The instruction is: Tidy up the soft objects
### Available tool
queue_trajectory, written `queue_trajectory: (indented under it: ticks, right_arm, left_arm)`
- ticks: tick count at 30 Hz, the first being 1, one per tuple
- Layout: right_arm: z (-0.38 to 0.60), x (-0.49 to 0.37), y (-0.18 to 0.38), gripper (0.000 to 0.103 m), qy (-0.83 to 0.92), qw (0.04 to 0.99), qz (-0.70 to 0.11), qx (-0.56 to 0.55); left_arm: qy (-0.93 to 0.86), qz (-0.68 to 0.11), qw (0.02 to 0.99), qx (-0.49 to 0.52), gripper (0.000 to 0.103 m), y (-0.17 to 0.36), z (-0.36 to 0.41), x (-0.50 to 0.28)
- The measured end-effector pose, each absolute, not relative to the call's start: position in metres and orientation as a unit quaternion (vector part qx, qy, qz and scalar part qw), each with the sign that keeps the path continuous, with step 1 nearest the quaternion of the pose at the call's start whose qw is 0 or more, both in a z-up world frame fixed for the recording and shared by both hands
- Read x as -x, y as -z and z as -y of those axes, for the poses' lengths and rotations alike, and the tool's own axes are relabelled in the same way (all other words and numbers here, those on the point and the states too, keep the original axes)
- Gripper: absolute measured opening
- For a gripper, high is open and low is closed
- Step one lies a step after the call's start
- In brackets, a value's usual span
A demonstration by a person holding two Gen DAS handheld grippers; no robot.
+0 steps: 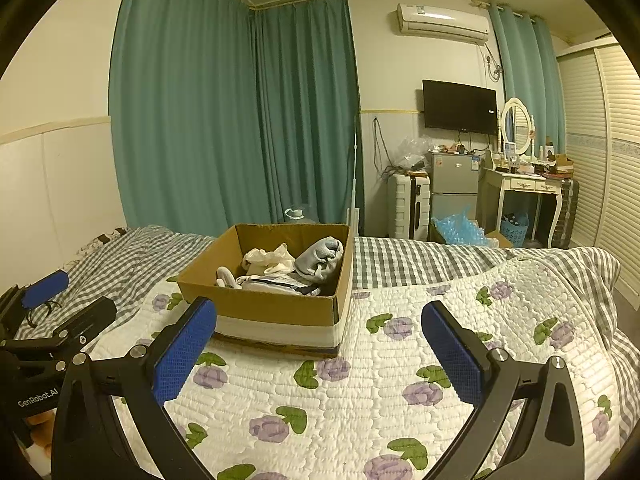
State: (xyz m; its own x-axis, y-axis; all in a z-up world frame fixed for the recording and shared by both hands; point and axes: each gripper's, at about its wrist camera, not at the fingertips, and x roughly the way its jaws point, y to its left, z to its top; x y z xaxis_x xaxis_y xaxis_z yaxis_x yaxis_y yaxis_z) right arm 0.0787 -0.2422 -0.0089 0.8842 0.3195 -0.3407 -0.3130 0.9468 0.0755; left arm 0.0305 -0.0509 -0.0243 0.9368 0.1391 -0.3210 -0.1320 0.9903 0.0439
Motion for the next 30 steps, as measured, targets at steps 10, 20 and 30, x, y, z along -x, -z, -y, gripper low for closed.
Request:
queue_trajectory:
  ticks: [10, 20, 30]
  right_arm:
    - [0.2413, -0.0789, 0.0099, 0.103, -0.164, 0.970, -0.178, -0.009]
    - [0.2414, -0.0788, 0.0103, 0.103, -0.164, 0.970, -0.178, -0.009]
    - [0.2416, -0.0789, 0.0102, 0.103, -0.165, 0.970, -0.179, -0.009]
  left_arm:
    - [-0.069, -0.164, 0.984, -0.009, 0.095, 0.0245, 0.0502, -0.0302]
    - [-0.070, -0.164, 0.984, -0.010, 0.095, 0.0245, 0.0501, -0.0303]
    - [-0.069, -0.169, 0.983, -0.003, 0.095, 0.0220, 0.0521, -0.0272]
